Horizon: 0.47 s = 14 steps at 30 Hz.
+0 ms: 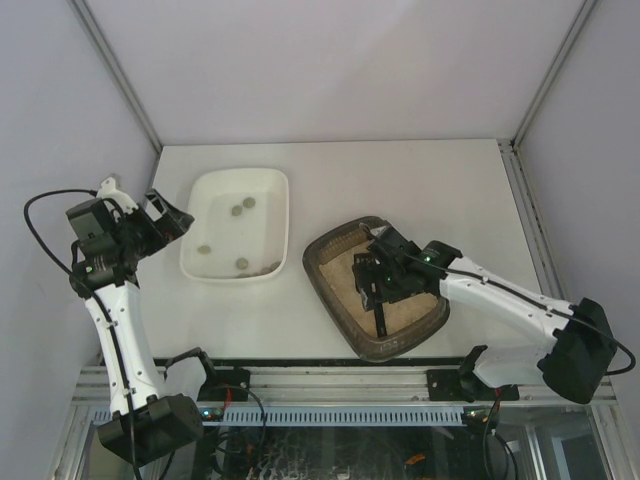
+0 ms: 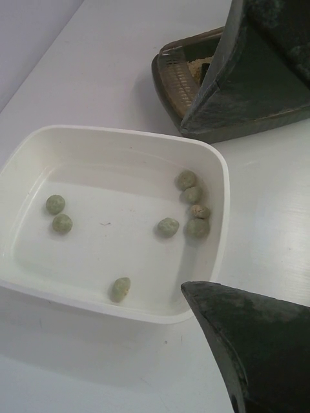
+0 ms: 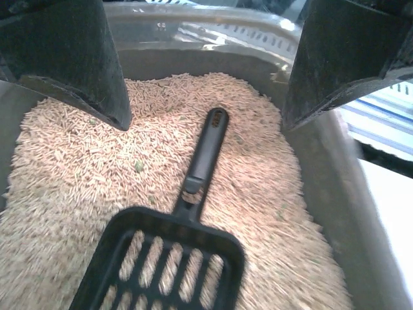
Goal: Clean the litter box
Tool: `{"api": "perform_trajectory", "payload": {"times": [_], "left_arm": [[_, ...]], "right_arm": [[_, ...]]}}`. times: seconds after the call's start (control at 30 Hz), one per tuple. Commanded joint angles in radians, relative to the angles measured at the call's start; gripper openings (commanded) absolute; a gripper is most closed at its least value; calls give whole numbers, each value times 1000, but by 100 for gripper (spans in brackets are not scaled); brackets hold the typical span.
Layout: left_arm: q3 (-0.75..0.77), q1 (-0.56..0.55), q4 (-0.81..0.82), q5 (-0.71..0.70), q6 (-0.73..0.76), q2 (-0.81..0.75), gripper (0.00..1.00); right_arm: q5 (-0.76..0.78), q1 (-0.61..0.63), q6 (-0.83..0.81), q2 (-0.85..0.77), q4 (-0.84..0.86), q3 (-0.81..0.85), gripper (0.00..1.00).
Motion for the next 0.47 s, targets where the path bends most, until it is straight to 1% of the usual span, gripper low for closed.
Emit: {"api": "perform_trajectory", "payload": {"times": [0.0,0.07,0.13,0.33,0.37,0.43], "left_arm": [[-24,6,39,30,-6,3,100],[-24,7,38,34,-7,1,100],[-27,7,36,41,-7,-1,100],[-50,6,58,37,-16,-14,100],[-56,7,62,38,-18,-19,100],[-68,7,68,30,-18,-33,100]], "right_arm": [[204,64,57,-93,-34,143,100],[184,66,64,-123,-13,198,100],[122,62,52,-143,38,250,100],[27,37,27,-162,275,386,100],[53,45,27,-159,291,413,100],[176,81,33,-154,287,487,100]]}}
